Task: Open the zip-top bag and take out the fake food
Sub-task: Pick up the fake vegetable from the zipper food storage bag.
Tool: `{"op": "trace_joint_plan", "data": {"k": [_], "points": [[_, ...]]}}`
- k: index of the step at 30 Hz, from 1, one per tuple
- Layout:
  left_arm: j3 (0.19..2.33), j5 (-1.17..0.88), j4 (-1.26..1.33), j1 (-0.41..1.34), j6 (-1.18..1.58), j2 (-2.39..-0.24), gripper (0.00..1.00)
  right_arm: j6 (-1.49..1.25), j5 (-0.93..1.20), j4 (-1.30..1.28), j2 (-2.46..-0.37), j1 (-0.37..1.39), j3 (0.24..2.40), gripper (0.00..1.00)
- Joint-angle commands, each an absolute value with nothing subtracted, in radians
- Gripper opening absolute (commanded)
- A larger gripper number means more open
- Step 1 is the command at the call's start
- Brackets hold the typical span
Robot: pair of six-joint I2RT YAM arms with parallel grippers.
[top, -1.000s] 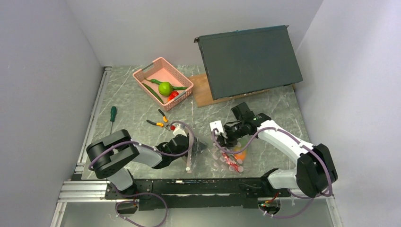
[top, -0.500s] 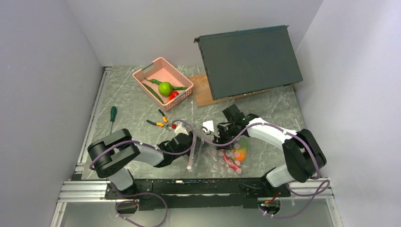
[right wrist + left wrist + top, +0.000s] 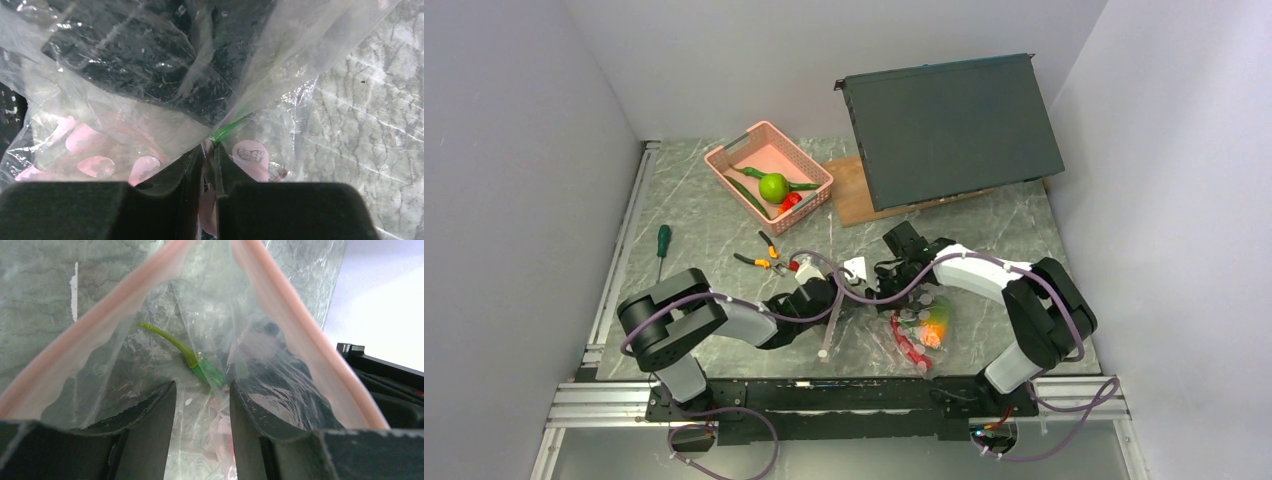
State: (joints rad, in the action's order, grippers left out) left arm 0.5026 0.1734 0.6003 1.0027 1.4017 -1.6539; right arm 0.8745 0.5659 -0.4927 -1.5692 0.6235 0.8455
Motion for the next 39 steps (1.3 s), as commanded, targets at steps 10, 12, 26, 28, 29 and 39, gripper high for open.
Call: {"op": "trace_joint_plan", "data": {"k": [10,12,26,28,29,39], "points": [[0.439,0.239,0.626,1.002,1.513,-1.652,0.45,0.88,0.682,-0.546,-1.523,0.602,0.887,0.0],[0.408,0.259,0.655,1.002,1.499,-1.63,0.45,0.871,0.701,-0.535,-1.504,0.586,0.879,0.0],[0.41,0.239,0.701,0.994,1.443,-1.631,0.4,0.89,0.763,-0.541,-1.448,0.565,0.865,0.0],[0.431,0.226,0.703,0.994,1.437,-1.643,0.4,0.89,0.762,-0.537,-1.444,0.564,0.862,0.0],[0.438,0.222,0.706,0.994,1.433,-1.648,0.4,0.89,0.762,-0.539,-1.444,0.566,0.861,0.0],[0.492,0.216,0.69,0.994,1.392,-1.644,0.37,0.91,0.762,-0.548,-1.449,0.568,0.858,0.0]]}}
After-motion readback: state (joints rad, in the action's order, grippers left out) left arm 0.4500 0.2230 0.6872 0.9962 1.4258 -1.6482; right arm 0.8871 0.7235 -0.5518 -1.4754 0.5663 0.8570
